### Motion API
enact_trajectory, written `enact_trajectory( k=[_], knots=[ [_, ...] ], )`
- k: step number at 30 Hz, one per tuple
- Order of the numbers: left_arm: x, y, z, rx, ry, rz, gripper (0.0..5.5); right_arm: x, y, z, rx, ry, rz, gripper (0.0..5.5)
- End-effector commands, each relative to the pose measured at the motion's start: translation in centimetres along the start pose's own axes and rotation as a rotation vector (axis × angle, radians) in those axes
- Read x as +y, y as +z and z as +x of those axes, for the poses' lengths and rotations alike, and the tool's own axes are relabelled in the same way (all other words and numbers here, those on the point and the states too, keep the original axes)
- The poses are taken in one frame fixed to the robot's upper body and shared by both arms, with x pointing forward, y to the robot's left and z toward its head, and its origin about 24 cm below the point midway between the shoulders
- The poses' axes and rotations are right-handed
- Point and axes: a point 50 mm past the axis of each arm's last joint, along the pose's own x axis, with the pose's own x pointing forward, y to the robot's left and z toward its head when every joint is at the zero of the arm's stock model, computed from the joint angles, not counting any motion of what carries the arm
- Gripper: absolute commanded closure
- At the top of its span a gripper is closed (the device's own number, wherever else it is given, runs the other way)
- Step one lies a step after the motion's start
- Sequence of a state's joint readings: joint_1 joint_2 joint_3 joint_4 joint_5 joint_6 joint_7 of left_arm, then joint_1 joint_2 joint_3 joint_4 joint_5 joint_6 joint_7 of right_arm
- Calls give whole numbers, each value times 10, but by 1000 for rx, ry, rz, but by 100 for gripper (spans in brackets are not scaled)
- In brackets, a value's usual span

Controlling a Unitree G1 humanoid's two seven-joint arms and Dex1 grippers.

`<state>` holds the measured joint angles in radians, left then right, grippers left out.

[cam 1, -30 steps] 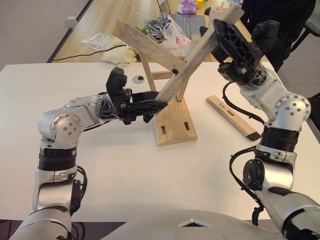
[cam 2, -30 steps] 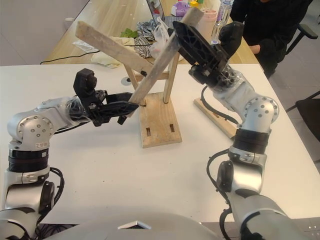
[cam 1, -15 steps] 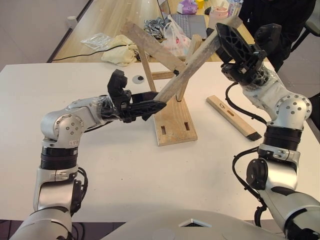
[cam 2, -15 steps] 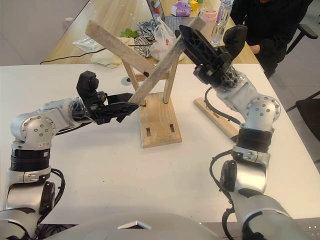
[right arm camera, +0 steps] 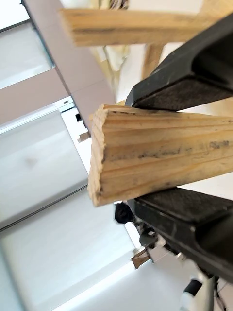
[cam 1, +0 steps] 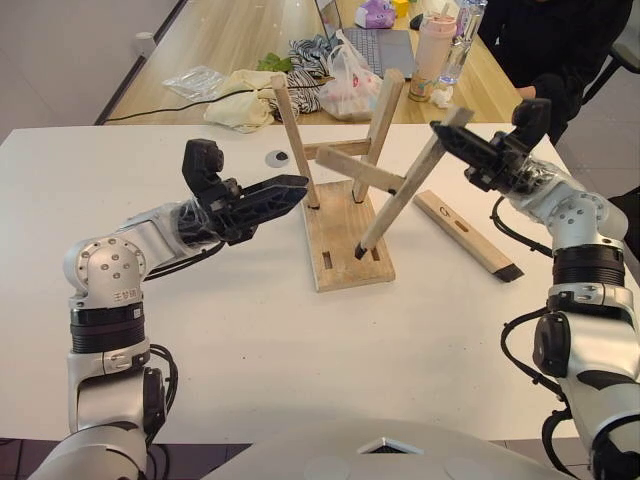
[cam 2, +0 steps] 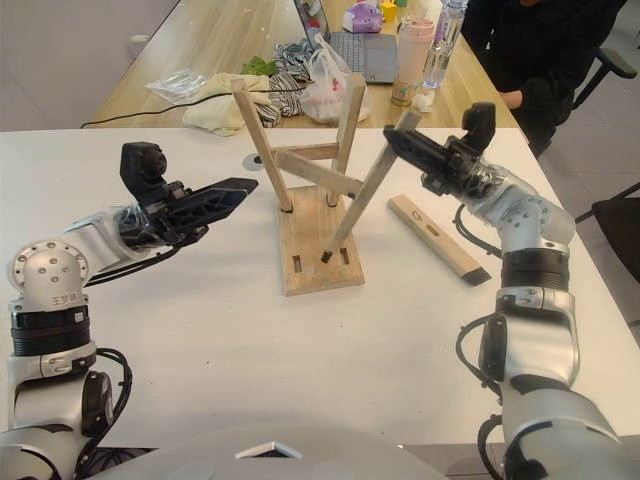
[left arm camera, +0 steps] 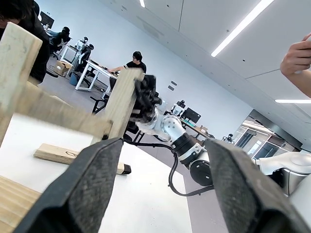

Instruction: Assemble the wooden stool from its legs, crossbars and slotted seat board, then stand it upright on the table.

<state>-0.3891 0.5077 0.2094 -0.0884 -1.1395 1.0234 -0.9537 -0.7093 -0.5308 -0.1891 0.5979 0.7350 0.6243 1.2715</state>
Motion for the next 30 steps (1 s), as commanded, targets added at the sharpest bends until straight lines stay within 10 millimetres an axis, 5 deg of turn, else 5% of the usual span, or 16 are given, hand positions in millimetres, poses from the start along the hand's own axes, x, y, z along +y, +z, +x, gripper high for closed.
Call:
enact_trajectory(
  k=[1, 15, 22, 26, 30],
  knots=[
    [2, -5, -1, 4, 29, 4, 242, -1, 18, -1, 14, -5, -68, 344],
    [8, -21, -2, 59, 75, -1, 242, -19, -12, 0, 280, -63, -127, 345],
    [48, -78, 5, 424, 333, 176, 242, -18, -7, 6, 424, -12, -165, 345],
    [57, -98, 28, 479, 285, 278, 303, -18, -6, 6, 451, 0, -157, 345],
    [65, -117, 33, 744, 242, 317, 363, -19, -10, 8, 480, 13, -151, 345]
  ],
)
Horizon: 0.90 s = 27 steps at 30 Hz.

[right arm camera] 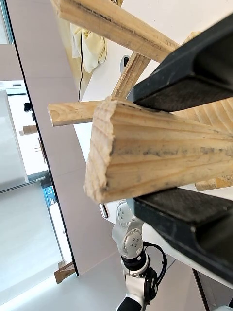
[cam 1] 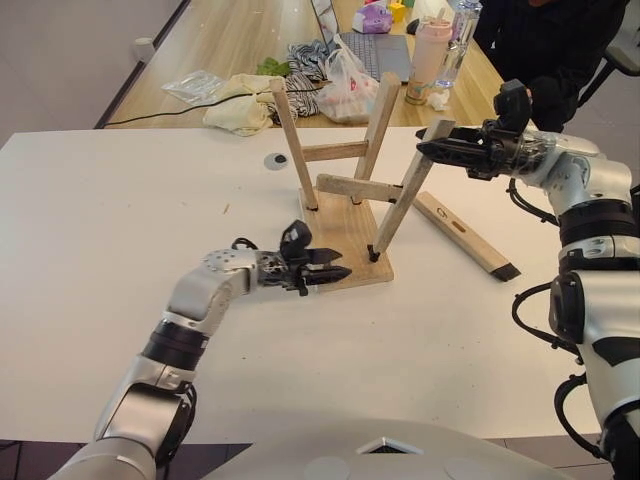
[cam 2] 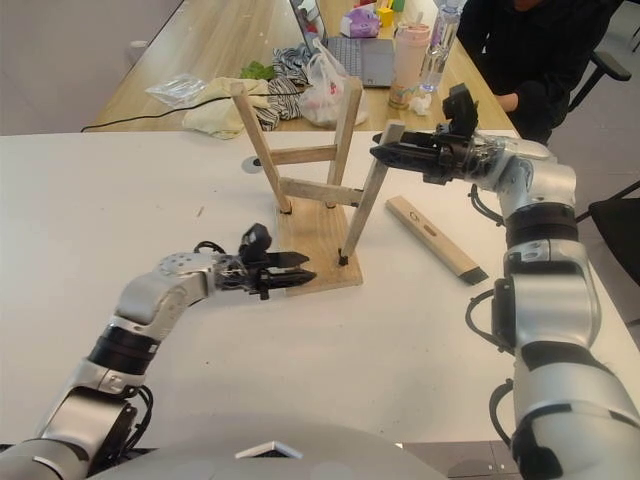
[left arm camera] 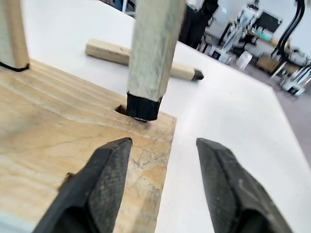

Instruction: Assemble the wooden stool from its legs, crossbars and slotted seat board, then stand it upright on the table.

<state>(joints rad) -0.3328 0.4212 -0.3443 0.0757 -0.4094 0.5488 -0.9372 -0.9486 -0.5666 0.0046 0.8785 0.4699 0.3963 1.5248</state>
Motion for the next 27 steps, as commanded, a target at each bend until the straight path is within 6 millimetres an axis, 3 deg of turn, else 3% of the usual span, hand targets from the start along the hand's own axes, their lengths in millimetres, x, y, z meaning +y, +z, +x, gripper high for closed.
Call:
enact_trajectory(
  k=[1, 9, 13, 21, 23, 27],
  knots=[
    [5, -13, 3, 250, -34, 66, 377, -5, -33, -5, 183, -67, 61, 345],
    [4, -51, -5, 432, -61, -86, 494, -6, -19, 2, 265, -21, -17, 345],
    [4, -55, -2, 415, -60, -121, 548, -7, -6, 7, 259, 8, -70, 345],
    [-1, -59, 5, 383, -75, -152, 550, -9, 6, 13, 292, 23, -128, 345],
    [-1, -53, 7, 336, -79, -145, 550, -9, 8, 15, 294, 27, -129, 345],
    [9, 17, 8, -81, -27, -84, 550, -9, 1, 17, 331, 37, -130, 345]
  ],
)
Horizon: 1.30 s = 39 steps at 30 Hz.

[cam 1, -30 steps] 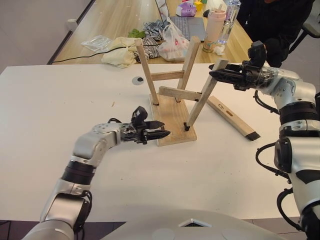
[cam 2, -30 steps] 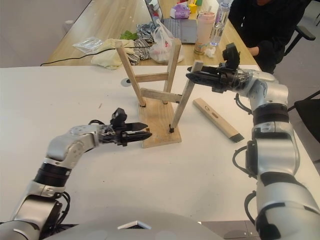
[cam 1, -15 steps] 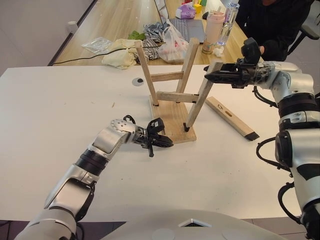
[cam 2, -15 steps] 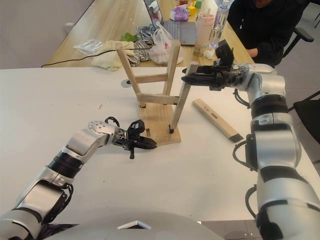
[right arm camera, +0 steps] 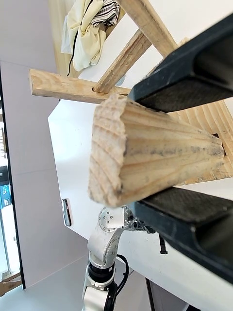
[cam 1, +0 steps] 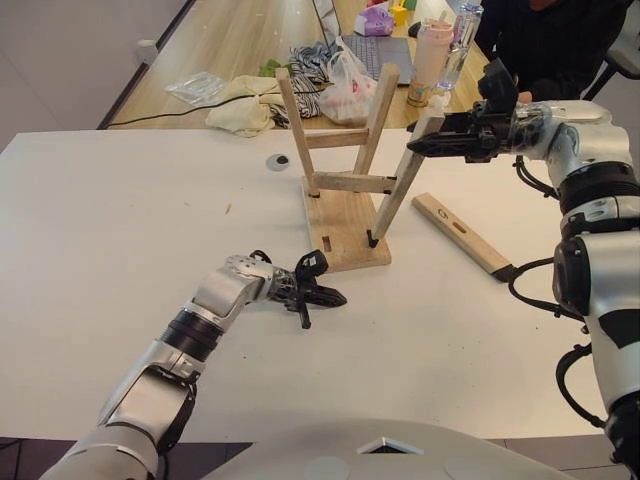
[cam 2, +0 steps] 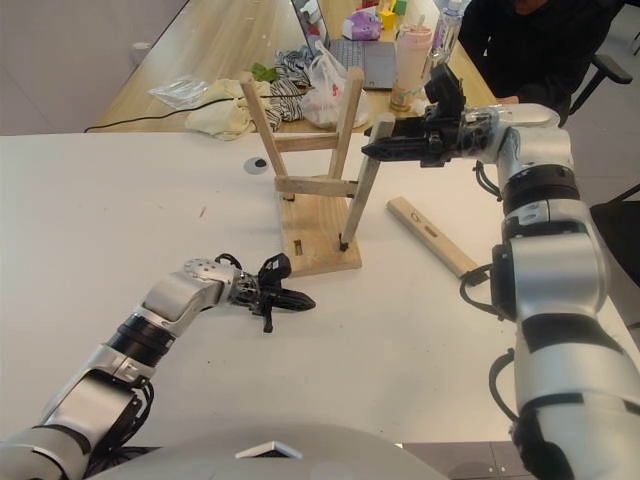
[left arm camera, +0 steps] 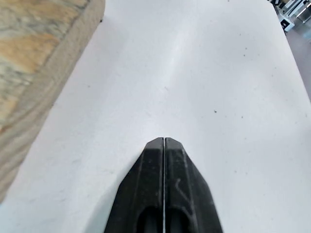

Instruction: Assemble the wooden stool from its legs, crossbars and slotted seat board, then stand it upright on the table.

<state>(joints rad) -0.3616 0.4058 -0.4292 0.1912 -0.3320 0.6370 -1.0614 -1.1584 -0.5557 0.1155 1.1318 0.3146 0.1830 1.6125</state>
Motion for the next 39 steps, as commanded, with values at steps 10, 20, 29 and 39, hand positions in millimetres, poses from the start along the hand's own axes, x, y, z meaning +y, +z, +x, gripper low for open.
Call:
enact_trajectory(
  k=[10, 20, 29, 39],
  knots=[
    [37, 28, -3, 68, 347, 127, 550, 1, -27, 9, 121, 13, 27, 345],
    [63, 41, -36, 75, 519, 129, 461, 0, -32, 11, 112, 2, 26, 345],
    [45, 28, -43, 233, 244, 72, 461, -1, -32, 13, 96, -26, 19, 345],
    [53, 36, -30, 237, 309, 173, 461, -4, -19, 13, 45, -42, 4, 345]
  ],
)
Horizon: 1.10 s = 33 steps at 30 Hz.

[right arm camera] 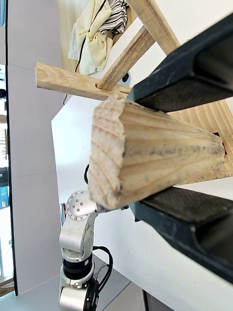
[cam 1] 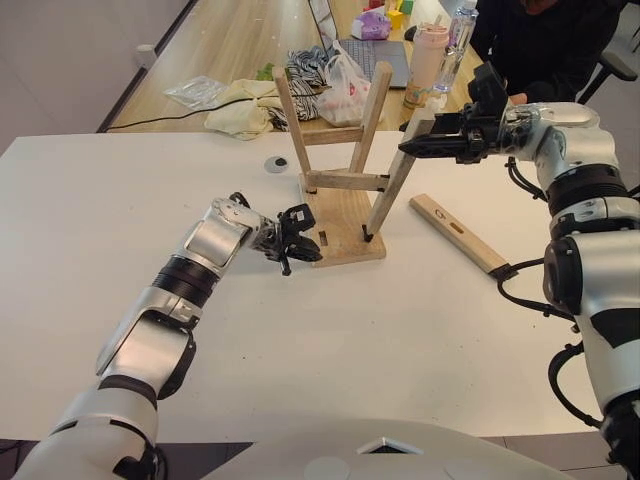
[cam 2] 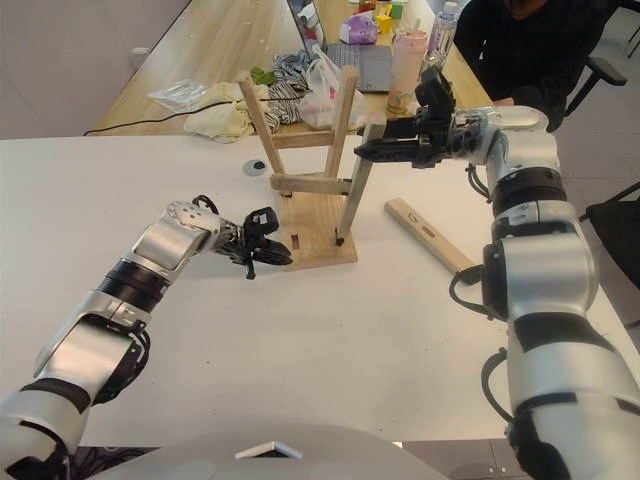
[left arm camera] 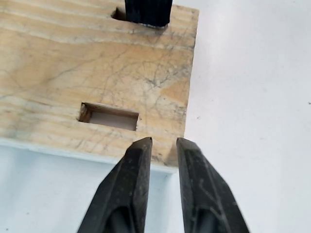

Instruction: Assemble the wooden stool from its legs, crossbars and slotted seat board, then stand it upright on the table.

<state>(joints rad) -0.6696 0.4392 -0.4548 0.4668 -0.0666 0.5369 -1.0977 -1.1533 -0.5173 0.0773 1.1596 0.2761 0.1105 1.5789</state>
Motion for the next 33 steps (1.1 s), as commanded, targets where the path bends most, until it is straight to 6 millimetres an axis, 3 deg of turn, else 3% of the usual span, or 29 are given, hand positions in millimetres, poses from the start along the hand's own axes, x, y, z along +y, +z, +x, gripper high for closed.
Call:
enact_trajectory(
  k=[1, 16, 33],
  knots=[
    [0, -13, 7, 18, 55, -56, 461, -1, -12, 5, 47, -19, 41, 345],
    [-14, -37, 17, 83, -23, -112, 461, -4, 4, 2, 51, -36, -2, 345],
    [-19, -39, 22, 62, -36, -137, 461, -2, 17, 1, 72, 15, -34, 345]
  ],
)
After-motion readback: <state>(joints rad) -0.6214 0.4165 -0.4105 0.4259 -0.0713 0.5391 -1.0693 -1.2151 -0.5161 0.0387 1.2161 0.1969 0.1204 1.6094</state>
